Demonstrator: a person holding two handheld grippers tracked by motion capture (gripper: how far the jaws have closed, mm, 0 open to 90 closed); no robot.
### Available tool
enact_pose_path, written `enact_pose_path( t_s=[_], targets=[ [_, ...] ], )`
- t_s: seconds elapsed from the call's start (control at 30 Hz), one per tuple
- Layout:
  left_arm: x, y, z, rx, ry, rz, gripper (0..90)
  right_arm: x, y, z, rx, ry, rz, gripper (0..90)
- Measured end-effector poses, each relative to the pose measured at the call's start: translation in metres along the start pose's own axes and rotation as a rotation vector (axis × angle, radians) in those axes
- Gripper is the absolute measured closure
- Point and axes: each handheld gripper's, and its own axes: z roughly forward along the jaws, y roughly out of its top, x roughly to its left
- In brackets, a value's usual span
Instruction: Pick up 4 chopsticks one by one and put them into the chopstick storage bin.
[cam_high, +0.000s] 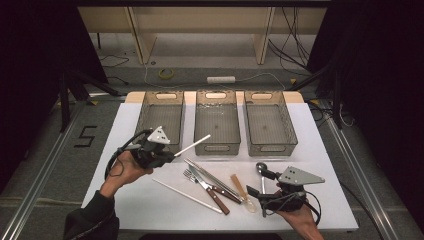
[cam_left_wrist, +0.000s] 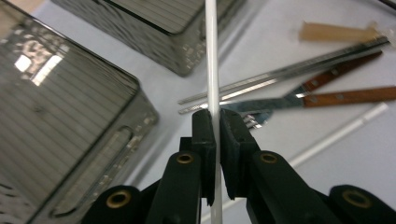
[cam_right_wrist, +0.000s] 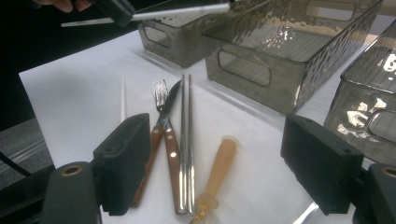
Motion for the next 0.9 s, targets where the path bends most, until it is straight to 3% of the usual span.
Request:
enact_pose_path(
  t_s=[0.27, 0.5, 0.9],
  targets=[
    [0.021, 0.009, 0.001, -0.044, 0.069, -0.066, 84.7, 0.0, 0.0, -0.001, -0.002, 0.0, 0.003, 25.3],
    [0.052, 0.019, 0.0, -0.074, 0.137, -0.13, 84.7, -0.001, 0.0, -0.001, -0.004, 0.0, 0.005, 25.1],
    [0.087, 0.027, 0.009, -0.085, 0.182, -0.176, 84.7, -0.001, 0.0, -0.001, -0.002, 0.004, 0.006, 25.1]
  ],
)
